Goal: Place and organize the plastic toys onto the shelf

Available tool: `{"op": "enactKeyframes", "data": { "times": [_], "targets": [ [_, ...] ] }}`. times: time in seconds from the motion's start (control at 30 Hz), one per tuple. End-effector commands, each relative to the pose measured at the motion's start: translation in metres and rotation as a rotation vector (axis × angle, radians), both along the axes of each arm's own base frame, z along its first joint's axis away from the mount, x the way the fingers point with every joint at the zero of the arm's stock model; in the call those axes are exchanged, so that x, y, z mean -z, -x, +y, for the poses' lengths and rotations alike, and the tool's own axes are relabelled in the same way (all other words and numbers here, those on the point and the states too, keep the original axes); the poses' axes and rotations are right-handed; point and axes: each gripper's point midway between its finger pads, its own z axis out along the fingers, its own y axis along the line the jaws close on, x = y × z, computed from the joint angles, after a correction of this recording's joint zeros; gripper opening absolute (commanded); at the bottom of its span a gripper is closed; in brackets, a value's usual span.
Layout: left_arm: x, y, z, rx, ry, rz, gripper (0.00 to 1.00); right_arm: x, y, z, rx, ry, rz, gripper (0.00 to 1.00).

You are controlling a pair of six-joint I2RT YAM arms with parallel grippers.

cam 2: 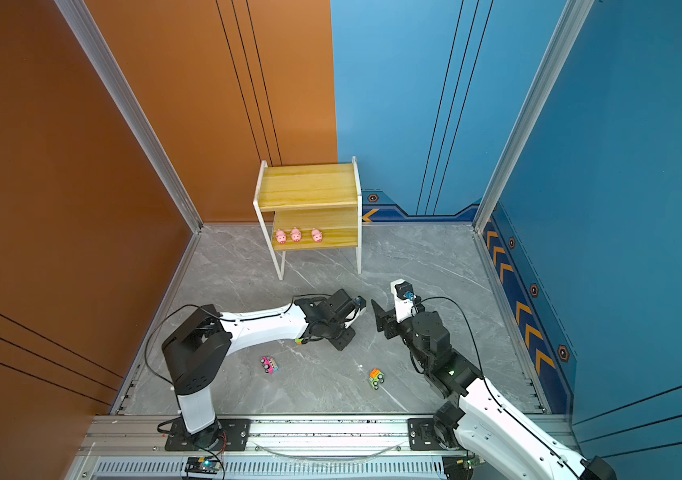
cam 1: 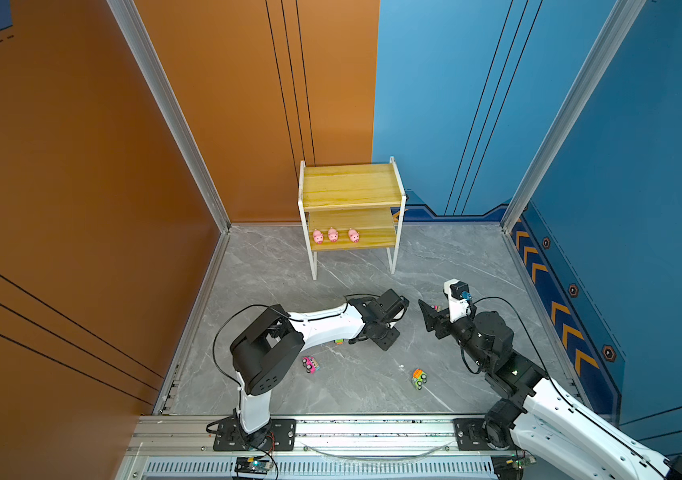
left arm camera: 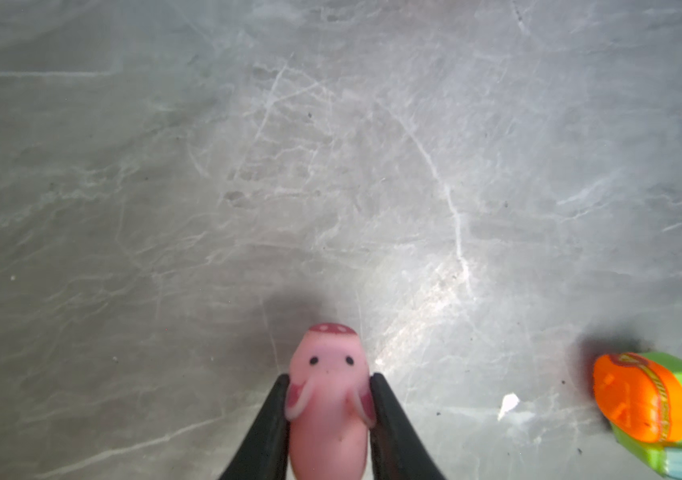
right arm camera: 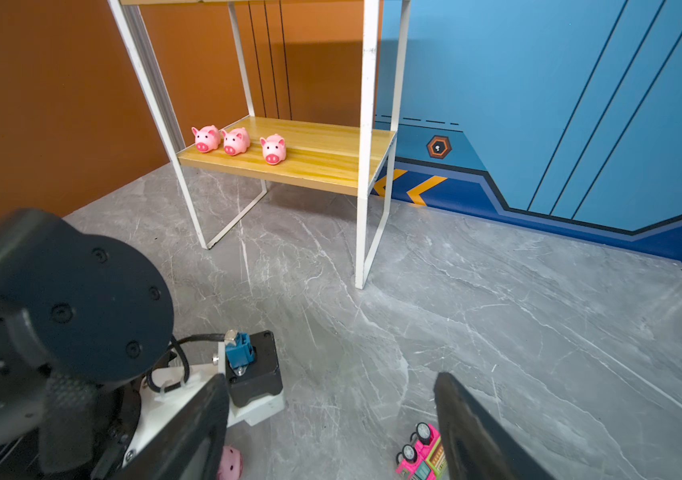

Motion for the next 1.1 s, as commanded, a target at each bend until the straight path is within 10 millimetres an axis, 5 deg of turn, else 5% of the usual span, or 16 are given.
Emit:
{"op": "enactKeyframes", "data": {
  "times": [0.0,0.3,0.6,1.07],
  "targets": [
    [0.001,0.002,-0.012,0.038,-0.005,-0.001,0.32,0.005,-0.004,-0.014,0.069,-0.034,0.017,0.77],
    [0.009,0.002,-0.016,0.045,-0.017,-0.002,0.4,0.004,-0.006,-0.017,0.072,-0.06,0.023,0.77],
    [0.014,0.005,-0.003,0.023,-0.045,-0.003,0.58,0.004,-0.006,-0.014,0.051,-0.07,0.026,0.77],
    [0.026,0.004,0.016,-0.02,-0.1,-0.009,0.6,0.004,-0.004,-0.012,0.036,-0.075,0.024,0.78]
  ]
}}
